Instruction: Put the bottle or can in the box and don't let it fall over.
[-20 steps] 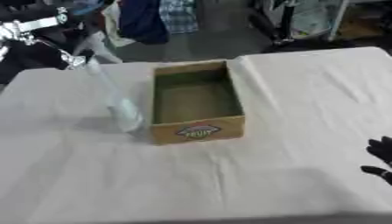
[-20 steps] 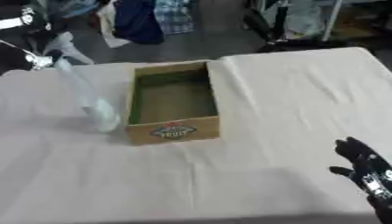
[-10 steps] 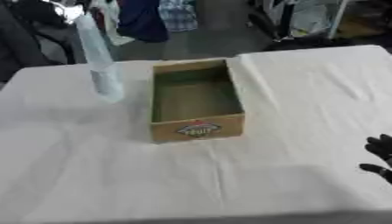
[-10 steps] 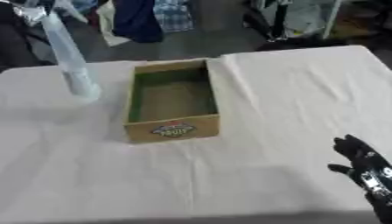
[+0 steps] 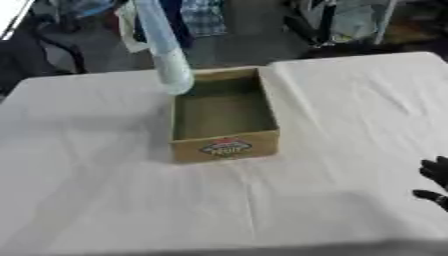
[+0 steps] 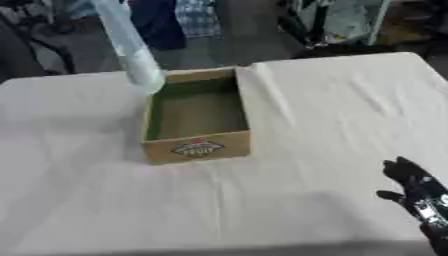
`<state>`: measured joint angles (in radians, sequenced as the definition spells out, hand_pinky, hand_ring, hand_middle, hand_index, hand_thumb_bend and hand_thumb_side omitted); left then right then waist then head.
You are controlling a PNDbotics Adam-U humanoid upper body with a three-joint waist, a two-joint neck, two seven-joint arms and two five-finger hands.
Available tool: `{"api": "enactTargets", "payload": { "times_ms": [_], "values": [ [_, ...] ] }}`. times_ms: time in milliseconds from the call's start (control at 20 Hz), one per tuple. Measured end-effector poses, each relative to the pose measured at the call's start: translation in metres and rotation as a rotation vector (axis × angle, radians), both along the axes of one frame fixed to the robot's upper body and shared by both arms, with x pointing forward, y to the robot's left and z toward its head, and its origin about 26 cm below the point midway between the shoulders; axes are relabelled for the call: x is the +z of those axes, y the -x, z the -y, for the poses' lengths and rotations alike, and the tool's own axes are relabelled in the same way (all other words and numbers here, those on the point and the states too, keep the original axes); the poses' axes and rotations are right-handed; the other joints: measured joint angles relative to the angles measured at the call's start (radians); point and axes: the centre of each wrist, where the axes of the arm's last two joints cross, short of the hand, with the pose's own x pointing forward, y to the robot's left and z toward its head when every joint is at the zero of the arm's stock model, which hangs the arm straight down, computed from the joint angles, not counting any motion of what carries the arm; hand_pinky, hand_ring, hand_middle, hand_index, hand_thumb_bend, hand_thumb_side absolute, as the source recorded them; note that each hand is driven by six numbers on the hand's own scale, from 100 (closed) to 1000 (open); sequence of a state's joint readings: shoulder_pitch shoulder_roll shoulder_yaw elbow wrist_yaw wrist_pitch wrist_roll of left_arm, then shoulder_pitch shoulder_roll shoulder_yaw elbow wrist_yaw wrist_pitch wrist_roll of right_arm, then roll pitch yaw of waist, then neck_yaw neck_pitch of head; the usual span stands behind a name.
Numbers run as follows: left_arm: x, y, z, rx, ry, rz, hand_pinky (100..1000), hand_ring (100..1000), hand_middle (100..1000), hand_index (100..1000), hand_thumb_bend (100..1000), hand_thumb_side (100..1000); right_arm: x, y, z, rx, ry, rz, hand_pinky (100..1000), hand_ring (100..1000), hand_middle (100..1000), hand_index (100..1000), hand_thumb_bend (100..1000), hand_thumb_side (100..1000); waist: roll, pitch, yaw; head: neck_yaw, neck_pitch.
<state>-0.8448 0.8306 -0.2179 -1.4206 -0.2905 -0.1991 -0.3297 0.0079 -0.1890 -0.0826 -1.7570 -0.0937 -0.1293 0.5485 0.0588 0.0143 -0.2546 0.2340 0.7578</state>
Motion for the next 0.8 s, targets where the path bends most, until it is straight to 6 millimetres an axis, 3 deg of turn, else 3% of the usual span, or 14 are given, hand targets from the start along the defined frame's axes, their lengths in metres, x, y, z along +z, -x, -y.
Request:
{"api": "enactTargets", "payload": {
  "times_ms": [50, 150, 200, 250, 350, 400, 500, 800],
  "values": [
    [-0.006, -0.003, 0.005, -0.008, -0.013, -0.011, 680, 519, 436, 648, 100, 317, 0.001, -0.001, -0.001, 0.005, -0.002, 0.003, 818, 1000, 935, 1000, 100, 702, -0.001, 0.005, -0.008, 0.002, -0.005],
    [-0.019, -0.008, 0.015, -0.022, -0.045, -0.035, 745, 620, 536, 740, 100, 455, 0.003, -0.003, -0.002, 0.011, -0.008, 0.01, 818, 1000, 935, 1000, 100, 703, -0.002, 0.012, -0.02, 0.002, -0.01],
    [-0.024, -0.011, 0.019, -0.028, -0.062, -0.045, 785, 711, 633, 805, 100, 645, 0.004, -0.004, -0.003, 0.013, -0.01, 0.014, 818, 1000, 934, 1000, 100, 703, -0.003, 0.012, -0.024, 0.002, -0.013],
    [-0.029, -0.012, 0.022, -0.033, -0.078, -0.053, 815, 772, 716, 861, 271, 810, 0.004, -0.004, -0.003, 0.014, -0.013, 0.015, 818, 1000, 934, 1000, 100, 702, -0.003, 0.013, -0.025, 0.002, -0.013],
    [-0.037, -0.014, 0.027, -0.04, -0.116, -0.067, 866, 857, 820, 929, 506, 956, 0.006, -0.006, -0.003, 0.016, -0.018, 0.019, 818, 1000, 934, 1000, 100, 702, -0.002, 0.014, -0.028, 0.002, -0.013],
    [-0.04, -0.013, 0.027, -0.041, -0.136, -0.073, 886, 890, 856, 951, 573, 990, 0.006, -0.006, -0.003, 0.018, -0.018, 0.021, 818, 1000, 934, 1000, 100, 702, -0.002, 0.015, -0.027, 0.002, -0.013],
    [-0.043, -0.012, 0.028, -0.043, -0.158, -0.079, 889, 900, 872, 956, 582, 1000, 0.006, -0.006, -0.003, 0.018, -0.02, 0.02, 818, 1000, 934, 1000, 100, 700, -0.001, 0.016, -0.026, 0.001, -0.013],
    [-0.042, 0.017, 0.012, -0.038, -0.096, -0.032, 860, 856, 830, 933, 347, 937, 0.006, -0.006, -0.002, 0.011, -0.023, 0.02, 818, 1000, 934, 1000, 100, 708, 0.001, 0.016, -0.011, -0.008, -0.014]
  ]
}}
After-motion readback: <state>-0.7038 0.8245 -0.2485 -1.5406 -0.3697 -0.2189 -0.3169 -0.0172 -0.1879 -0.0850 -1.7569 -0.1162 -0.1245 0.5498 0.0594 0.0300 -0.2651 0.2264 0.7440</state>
